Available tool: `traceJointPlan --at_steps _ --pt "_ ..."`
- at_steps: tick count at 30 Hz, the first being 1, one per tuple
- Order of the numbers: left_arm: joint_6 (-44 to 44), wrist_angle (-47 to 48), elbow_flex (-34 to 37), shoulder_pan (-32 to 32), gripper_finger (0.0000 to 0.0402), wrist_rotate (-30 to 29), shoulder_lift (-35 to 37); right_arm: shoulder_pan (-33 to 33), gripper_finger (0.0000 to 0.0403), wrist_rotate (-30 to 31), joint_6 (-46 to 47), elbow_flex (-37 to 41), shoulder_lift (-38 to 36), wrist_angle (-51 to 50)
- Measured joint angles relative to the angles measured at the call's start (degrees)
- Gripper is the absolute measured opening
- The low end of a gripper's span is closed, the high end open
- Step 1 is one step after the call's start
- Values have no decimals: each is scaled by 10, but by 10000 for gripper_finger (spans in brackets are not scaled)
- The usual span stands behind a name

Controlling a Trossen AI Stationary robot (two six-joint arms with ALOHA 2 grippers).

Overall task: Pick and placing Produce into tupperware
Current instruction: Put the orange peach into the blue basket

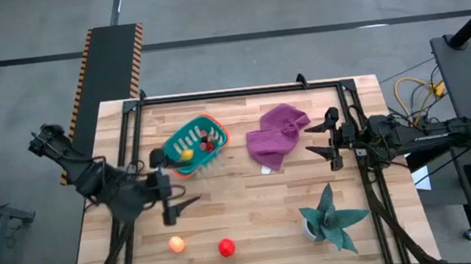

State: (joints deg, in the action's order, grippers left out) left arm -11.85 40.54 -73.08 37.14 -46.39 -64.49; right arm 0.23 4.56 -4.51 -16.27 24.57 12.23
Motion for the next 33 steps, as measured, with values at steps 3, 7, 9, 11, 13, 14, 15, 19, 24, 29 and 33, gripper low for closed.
traceJointPlan --at_steps 3,7,9,11,13,14,15,19,24,29,33 --pt "-44 15 0 47 393 -28 0 0 247 0 7 0 0 0" --pt "-135 50 6 90 393 -34 0 0 247 0 15 0 0 0" --pt "-191 72 13 108 393 -34 0 0 247 0 15 0 0 0" --pt "-253 101 20 122 393 -22 0 0 247 0 15 0 0 0" --pt "-325 132 24 130 393 3 -5 0 247 0 15 0 0 0" --pt "-365 151 24 132 393 17 -8 0 247 0 15 0 0 0" --pt "-405 171 24 134 393 33 -14 0 247 0 15 0 0 0" --pt "-554 241 24 134 393 115 -48 0 247 0 15 0 0 0" --pt "-723 300 24 132 393 261 -97 0 247 0 15 0 0 0" --pt "-847 309 24 132 393 357 -136 0 247 0 15 0 0 0" --pt "-903 309 24 131 393 399 -168 0 247 0 15 0 0 0"
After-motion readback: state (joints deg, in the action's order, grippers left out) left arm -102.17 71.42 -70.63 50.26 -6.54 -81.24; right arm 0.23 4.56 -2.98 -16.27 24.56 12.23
